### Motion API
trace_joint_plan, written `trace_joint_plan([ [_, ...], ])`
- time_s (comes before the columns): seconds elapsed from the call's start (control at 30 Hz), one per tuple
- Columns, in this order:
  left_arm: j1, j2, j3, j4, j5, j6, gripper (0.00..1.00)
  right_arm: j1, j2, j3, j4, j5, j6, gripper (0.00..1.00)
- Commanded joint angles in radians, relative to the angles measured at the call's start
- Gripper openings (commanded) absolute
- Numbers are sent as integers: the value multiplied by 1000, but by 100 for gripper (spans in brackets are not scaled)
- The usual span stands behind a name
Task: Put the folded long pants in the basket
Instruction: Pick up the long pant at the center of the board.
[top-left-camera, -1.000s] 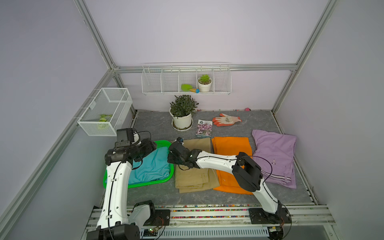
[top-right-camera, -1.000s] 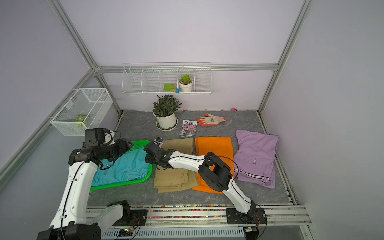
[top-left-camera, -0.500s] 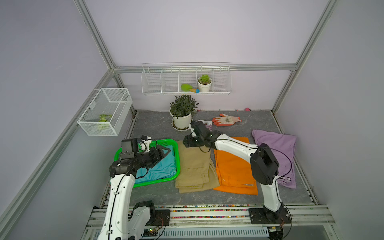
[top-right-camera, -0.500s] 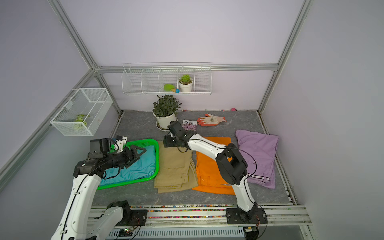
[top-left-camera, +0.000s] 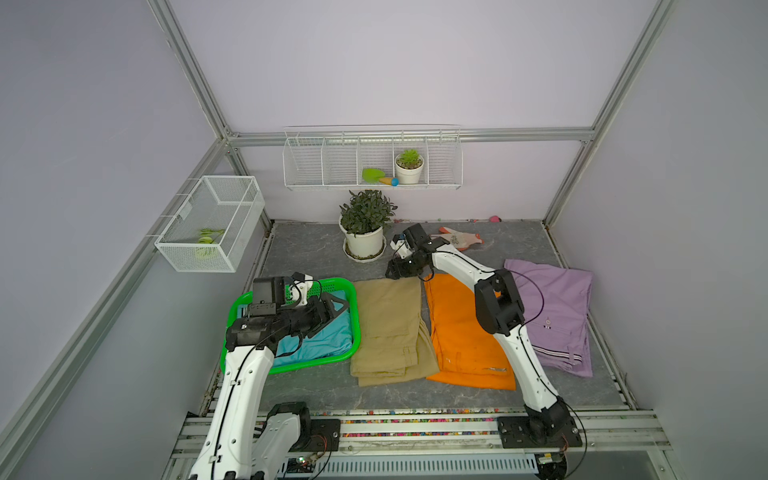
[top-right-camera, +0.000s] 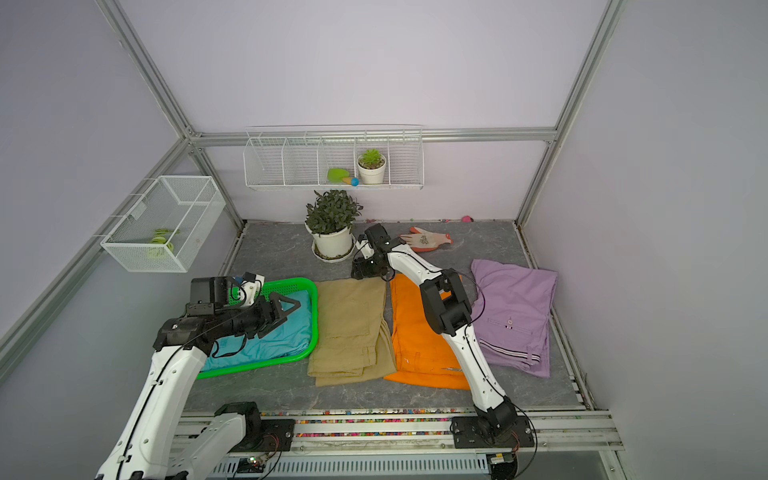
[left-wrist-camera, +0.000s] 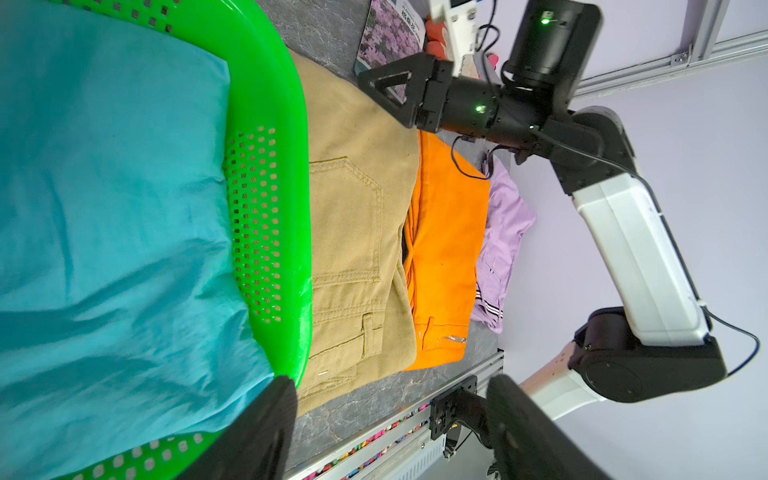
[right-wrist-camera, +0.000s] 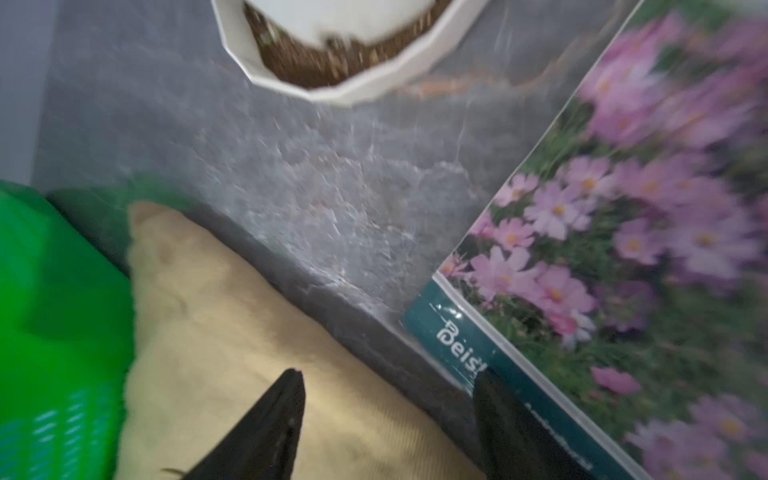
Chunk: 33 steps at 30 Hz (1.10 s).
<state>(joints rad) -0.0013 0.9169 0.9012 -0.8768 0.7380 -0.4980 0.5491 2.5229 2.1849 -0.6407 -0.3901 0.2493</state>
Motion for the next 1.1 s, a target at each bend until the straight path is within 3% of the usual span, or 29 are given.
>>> trace_joint_plan([
  [0.0, -5, -16, 9, -11, 0, 25, 76, -4, 18, 31, -67, -44, -92, 70],
  [0.23, -5, -8, 17, -12, -6, 30, 76, -3, 65, 92, -222, -173, -181, 67],
  [0.53, -5, 13, 28, -10, -8, 36, 76, 5, 38, 14, -244, -198, -221, 59],
  [0.63, -5, 13, 36, -16, -1, 37, 76, 5, 80, 61, -272, -195, -224, 48],
  [0.73, -5, 7, 48, -29, 3, 44, 76, 3, 99, 107, -283, -172, -208, 28],
  [0.93, -5, -2, 46, -26, 39, 34, 76, 4, -19, 79, -186, -142, -145, 1],
  [1.07, -5, -7, 50, -7, 88, 15, 76, -4, -163, 23, -145, -62, -73, 0],
])
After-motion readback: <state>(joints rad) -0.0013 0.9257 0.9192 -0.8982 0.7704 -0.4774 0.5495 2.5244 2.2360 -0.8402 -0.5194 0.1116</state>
